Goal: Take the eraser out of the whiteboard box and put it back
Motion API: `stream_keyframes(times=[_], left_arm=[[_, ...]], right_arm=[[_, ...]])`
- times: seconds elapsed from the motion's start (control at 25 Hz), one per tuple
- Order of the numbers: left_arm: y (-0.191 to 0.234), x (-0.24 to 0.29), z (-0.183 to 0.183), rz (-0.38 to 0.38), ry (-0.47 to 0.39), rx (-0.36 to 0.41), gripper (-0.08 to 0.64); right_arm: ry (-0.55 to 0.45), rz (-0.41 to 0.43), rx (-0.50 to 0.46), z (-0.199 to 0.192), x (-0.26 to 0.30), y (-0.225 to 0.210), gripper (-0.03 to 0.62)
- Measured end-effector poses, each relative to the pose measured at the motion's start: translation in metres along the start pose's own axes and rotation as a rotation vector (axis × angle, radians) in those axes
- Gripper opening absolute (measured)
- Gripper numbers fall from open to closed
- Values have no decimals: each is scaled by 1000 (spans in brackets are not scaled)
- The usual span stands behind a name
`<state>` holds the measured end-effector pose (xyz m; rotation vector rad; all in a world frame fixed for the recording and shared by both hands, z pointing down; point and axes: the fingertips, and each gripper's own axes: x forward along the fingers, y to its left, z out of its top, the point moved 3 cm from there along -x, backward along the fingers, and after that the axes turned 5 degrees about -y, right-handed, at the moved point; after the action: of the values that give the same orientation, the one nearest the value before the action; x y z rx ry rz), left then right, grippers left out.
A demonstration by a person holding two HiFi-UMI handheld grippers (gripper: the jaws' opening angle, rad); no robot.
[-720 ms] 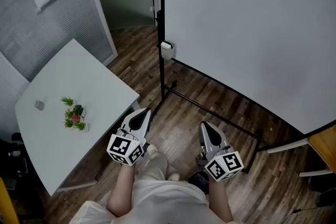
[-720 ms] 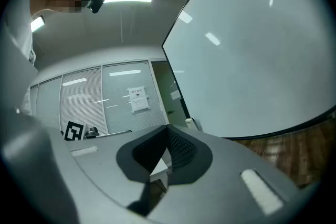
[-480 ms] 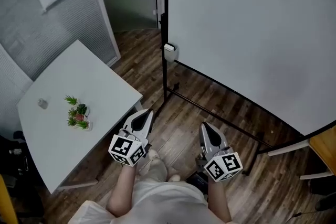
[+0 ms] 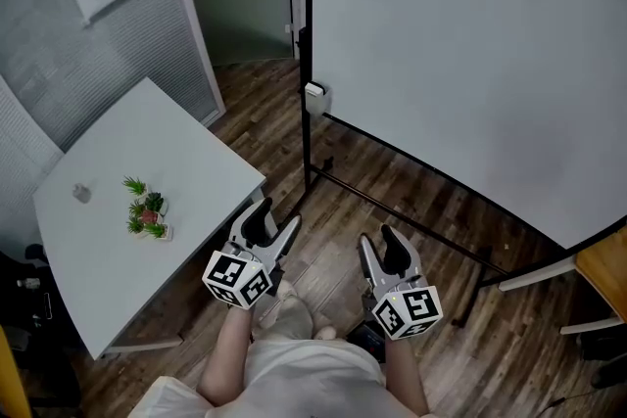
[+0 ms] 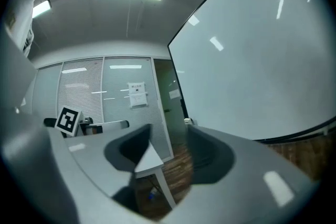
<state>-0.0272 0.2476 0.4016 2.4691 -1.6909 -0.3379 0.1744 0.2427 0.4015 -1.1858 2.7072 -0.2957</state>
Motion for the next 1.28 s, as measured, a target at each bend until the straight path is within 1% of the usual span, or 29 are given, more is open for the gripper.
stream_keyframes(times=[0.04, 0.08, 0.16, 0.28, 0.32, 0.4, 0.6, 0.88, 1.28], left_arm=[[-1, 2, -1, 1, 12, -2, 324], [-2, 4, -3, 1, 25, 7, 356], [-8, 5, -4, -4, 47, 42, 382], [-16, 6, -6, -8, 74, 95, 379], [-16, 6, -6, -8, 83, 114, 368], [-15, 6, -5, -7, 94, 138, 364], [1, 21, -8, 3, 99, 131, 364], [36, 69, -17, -25, 129, 153, 341], [120, 163, -19, -91, 146, 81, 330]], right_arm=[[18, 5, -6, -1, 1, 0, 299], [32, 5, -10, -2, 0, 0, 334], [36, -5, -10, -1, -4, -1, 333], [32, -5, 8, 1, -7, -5, 331], [32, 0, 11, 1, -6, -5, 331], [36, 5, 15, 0, -2, -5, 323], [50, -4, 19, -6, 15, -17, 322], [66, -41, 33, -14, 63, -44, 322], [109, -118, 35, -19, 166, -82, 328]])
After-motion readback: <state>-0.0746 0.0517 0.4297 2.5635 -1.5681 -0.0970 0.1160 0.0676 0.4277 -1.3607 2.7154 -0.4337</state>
